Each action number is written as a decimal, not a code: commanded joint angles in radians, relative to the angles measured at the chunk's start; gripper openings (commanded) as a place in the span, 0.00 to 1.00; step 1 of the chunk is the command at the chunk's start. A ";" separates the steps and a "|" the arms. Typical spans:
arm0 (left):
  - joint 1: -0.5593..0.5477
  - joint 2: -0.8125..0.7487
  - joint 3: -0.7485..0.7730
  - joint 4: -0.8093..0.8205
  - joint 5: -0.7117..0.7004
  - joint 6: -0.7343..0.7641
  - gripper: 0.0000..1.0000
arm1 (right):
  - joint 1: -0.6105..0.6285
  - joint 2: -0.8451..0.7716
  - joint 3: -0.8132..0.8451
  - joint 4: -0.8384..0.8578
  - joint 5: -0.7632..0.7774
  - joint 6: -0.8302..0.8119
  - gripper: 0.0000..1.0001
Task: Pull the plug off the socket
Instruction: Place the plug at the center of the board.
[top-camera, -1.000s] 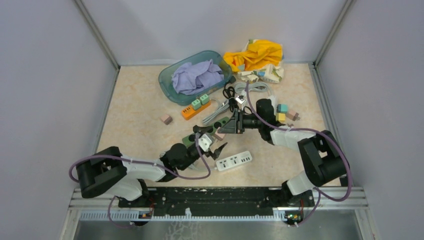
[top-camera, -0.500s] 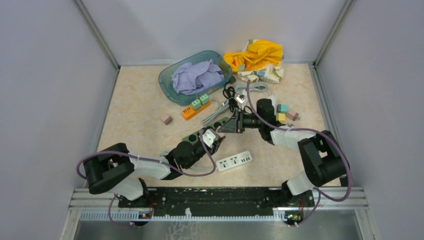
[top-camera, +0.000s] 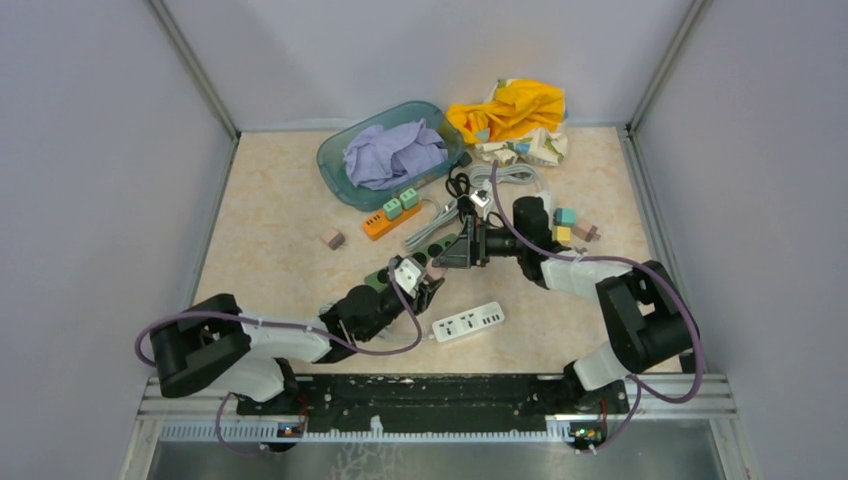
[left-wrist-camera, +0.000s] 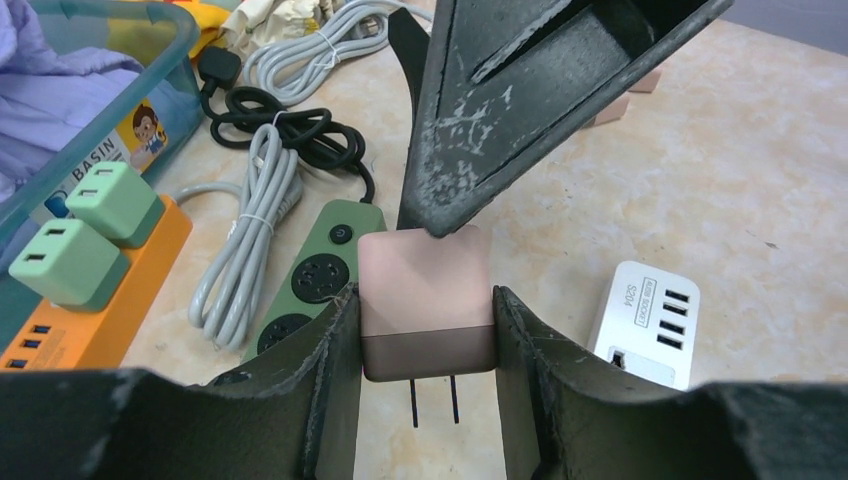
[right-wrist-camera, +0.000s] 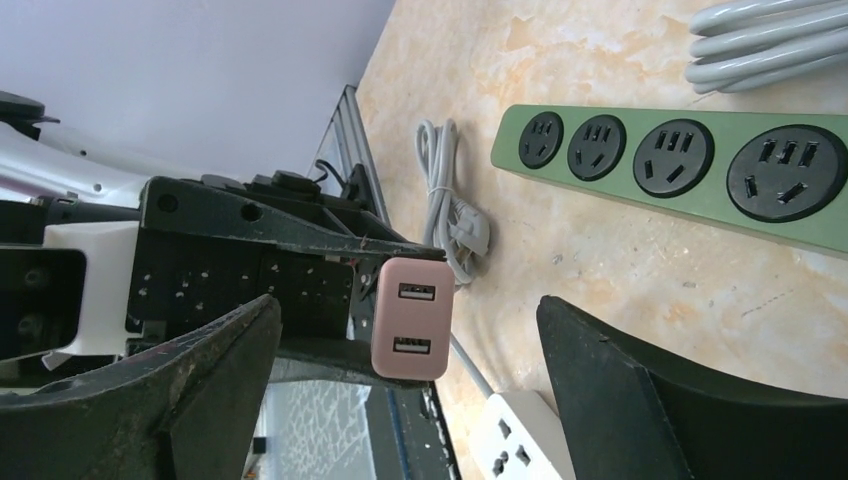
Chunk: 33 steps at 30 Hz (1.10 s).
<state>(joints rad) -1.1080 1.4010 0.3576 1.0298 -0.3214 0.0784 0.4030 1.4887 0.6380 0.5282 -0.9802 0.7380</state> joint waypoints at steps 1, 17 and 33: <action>0.005 -0.076 -0.040 -0.045 0.005 -0.075 0.00 | -0.007 -0.036 0.073 -0.034 -0.045 -0.078 0.99; 0.027 -0.373 -0.137 -0.353 -0.039 -0.199 0.00 | -0.016 -0.084 0.129 -0.208 -0.069 -0.288 0.99; 0.116 -0.519 -0.150 -0.510 -0.021 -0.245 0.00 | -0.032 -0.093 0.135 -0.231 -0.081 -0.322 0.99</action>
<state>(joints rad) -1.0176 0.9161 0.2142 0.5465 -0.3603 -0.1406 0.3874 1.4391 0.7219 0.2756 -1.0420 0.4389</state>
